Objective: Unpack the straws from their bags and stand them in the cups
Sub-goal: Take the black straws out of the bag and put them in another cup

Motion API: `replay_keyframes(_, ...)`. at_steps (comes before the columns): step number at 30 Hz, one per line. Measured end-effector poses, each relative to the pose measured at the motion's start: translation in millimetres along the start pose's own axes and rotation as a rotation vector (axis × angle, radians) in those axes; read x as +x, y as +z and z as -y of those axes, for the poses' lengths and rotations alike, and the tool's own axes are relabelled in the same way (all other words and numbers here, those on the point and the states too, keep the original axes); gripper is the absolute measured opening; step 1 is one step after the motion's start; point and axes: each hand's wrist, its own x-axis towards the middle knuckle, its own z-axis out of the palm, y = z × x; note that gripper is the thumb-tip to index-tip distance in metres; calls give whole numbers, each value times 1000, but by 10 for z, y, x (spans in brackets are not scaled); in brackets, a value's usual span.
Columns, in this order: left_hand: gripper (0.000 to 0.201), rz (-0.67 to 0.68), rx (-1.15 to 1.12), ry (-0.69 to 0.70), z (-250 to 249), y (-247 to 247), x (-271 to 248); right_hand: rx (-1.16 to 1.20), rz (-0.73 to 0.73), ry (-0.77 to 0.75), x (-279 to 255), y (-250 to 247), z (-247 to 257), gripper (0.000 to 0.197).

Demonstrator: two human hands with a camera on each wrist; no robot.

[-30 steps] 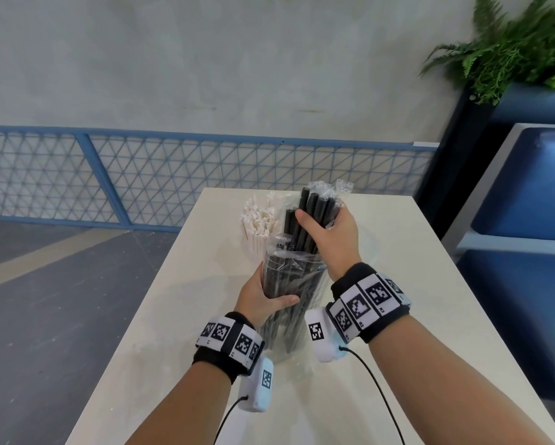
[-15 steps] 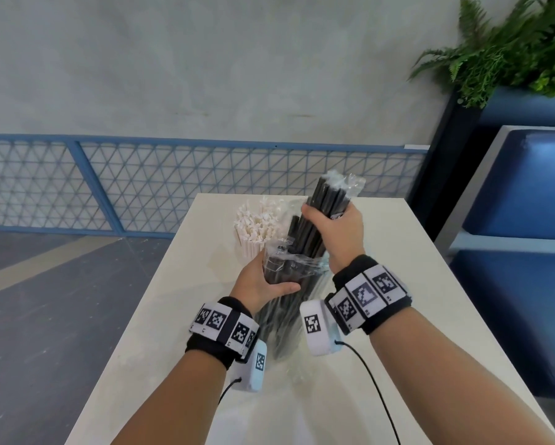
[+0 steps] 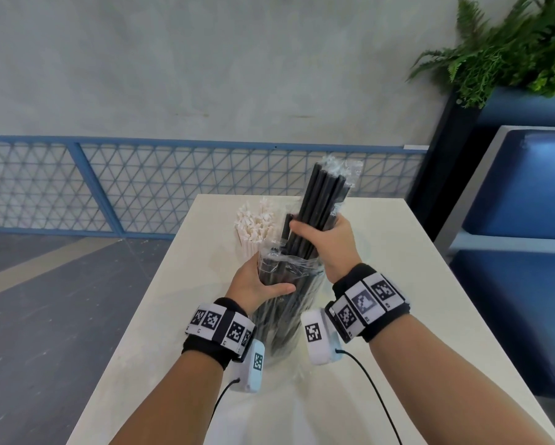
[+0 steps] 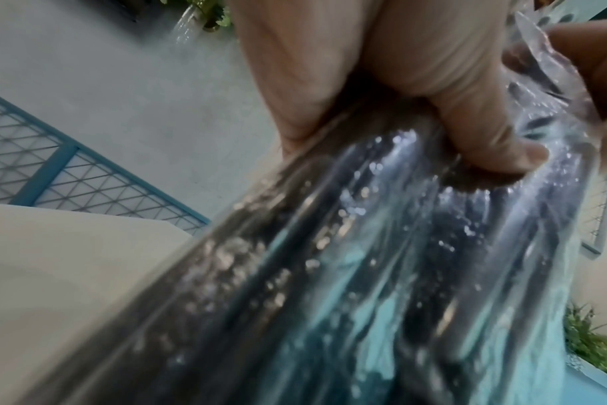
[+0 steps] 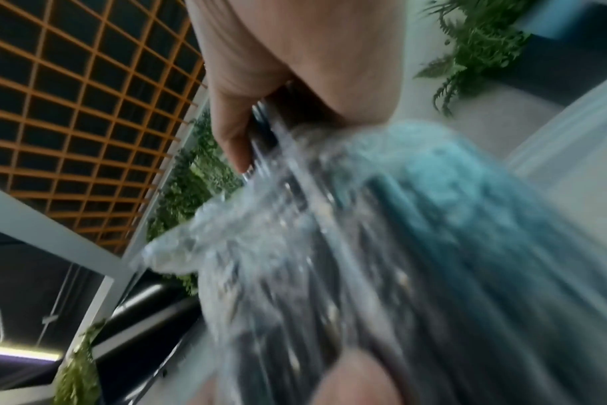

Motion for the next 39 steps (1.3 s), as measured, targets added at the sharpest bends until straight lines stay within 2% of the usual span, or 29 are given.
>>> replay_keyframes(4,53,-16,10,-3,-28,-22,15,132,-85,-35,119,-20,196,31)
replay_keyframes(6,51,-15,2,-10,-20,-11,19,170,-81,-37,111,-34,219,30)
replay_keyframes(11,53,-23,-15,2,15,1,-13,-11,13,-17,-97,0,16,38)
replay_keyframes(17,50,-76,-39,-13,42,-5,-23,179,-172,-26,24,-19,260,29)
replay_keyframes(21,47,-109,-73,-26,52,-2,-38,362,-260,27,150,-188,431,40)
replay_keyframes(23,45,-117,-93,-28,60,9,-41,396,-289,65,180,-288,415,43)
replay_keyframes(26,46,-132,-94,-29,75,14,-34,414,-316,108,212,-412,350,34)
replay_keyframes(30,43,-145,-90,-22,69,9,-31,560,-341,154,237,-533,335,35)
replay_keyframes(35,40,-161,-89,-18,71,21,-21,584,-388,158,264,-707,347,23)
replay_keyframes(39,38,-169,-91,-23,60,32,-25,487,-484,83,343,-875,410,19)
